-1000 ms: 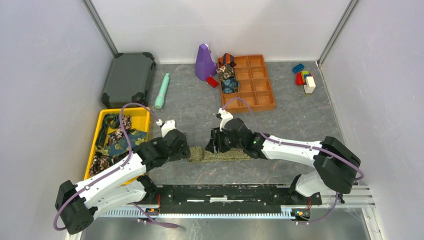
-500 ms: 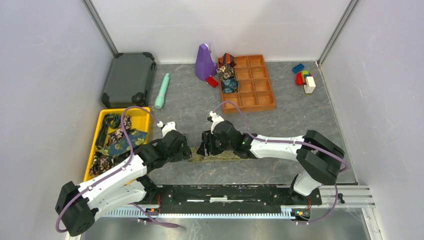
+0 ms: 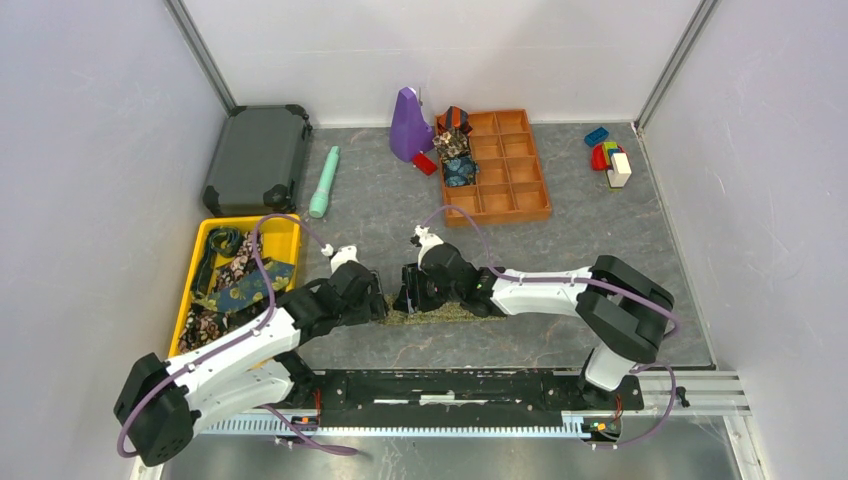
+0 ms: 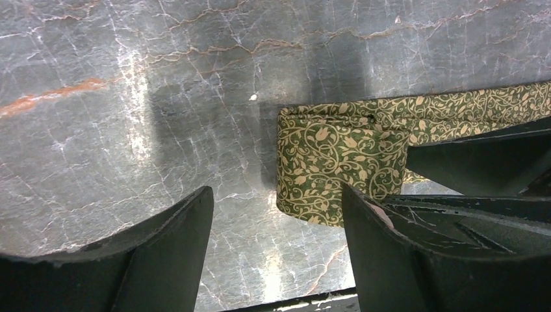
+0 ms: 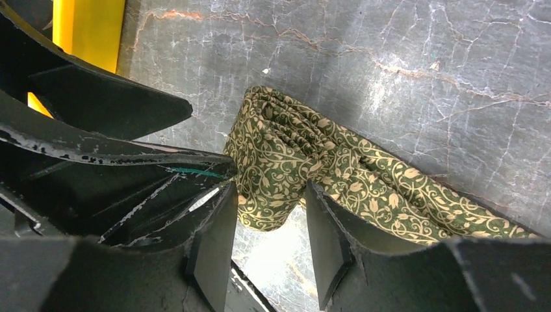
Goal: Roll the ties
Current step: Roll the tie at the center of the board.
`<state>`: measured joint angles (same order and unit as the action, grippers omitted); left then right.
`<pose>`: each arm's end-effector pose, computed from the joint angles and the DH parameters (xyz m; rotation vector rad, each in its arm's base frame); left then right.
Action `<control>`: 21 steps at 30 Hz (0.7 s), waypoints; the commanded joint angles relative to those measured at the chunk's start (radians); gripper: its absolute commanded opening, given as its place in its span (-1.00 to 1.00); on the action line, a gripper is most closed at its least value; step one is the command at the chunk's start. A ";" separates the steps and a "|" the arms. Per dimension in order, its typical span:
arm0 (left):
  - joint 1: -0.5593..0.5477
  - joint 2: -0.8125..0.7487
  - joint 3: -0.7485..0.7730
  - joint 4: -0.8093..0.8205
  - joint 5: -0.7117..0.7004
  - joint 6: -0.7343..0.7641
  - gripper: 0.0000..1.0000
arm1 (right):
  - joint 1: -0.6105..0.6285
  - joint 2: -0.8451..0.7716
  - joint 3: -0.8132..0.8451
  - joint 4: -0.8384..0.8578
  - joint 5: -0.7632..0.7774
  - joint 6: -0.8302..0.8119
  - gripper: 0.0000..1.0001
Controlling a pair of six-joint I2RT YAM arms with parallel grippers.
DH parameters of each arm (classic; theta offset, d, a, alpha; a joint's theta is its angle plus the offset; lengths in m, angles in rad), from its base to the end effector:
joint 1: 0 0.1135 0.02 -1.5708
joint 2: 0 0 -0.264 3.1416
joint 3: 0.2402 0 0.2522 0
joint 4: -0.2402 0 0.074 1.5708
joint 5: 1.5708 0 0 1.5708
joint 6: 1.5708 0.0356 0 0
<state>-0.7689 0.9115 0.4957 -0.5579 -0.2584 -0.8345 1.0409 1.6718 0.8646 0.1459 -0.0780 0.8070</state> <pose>0.1267 -0.1100 0.1885 -0.1838 2.5221 -0.3304 0.1724 0.2997 0.1735 -0.3338 2.4390 1.0181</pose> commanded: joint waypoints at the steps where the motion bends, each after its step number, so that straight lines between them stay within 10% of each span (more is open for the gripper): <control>1: 0.005 0.015 -0.014 0.069 0.026 0.037 0.55 | 0.005 0.015 0.036 0.024 0.013 -0.001 -0.02; 21: 0.006 -0.022 -0.001 0.081 0.041 0.065 0.61 | -0.002 0.033 -0.028 0.006 0.047 -0.036 -0.18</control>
<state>-0.7689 0.9031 0.4839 -0.5201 -0.2321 -0.8261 1.0409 1.6913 0.8520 0.1455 -0.0547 0.7906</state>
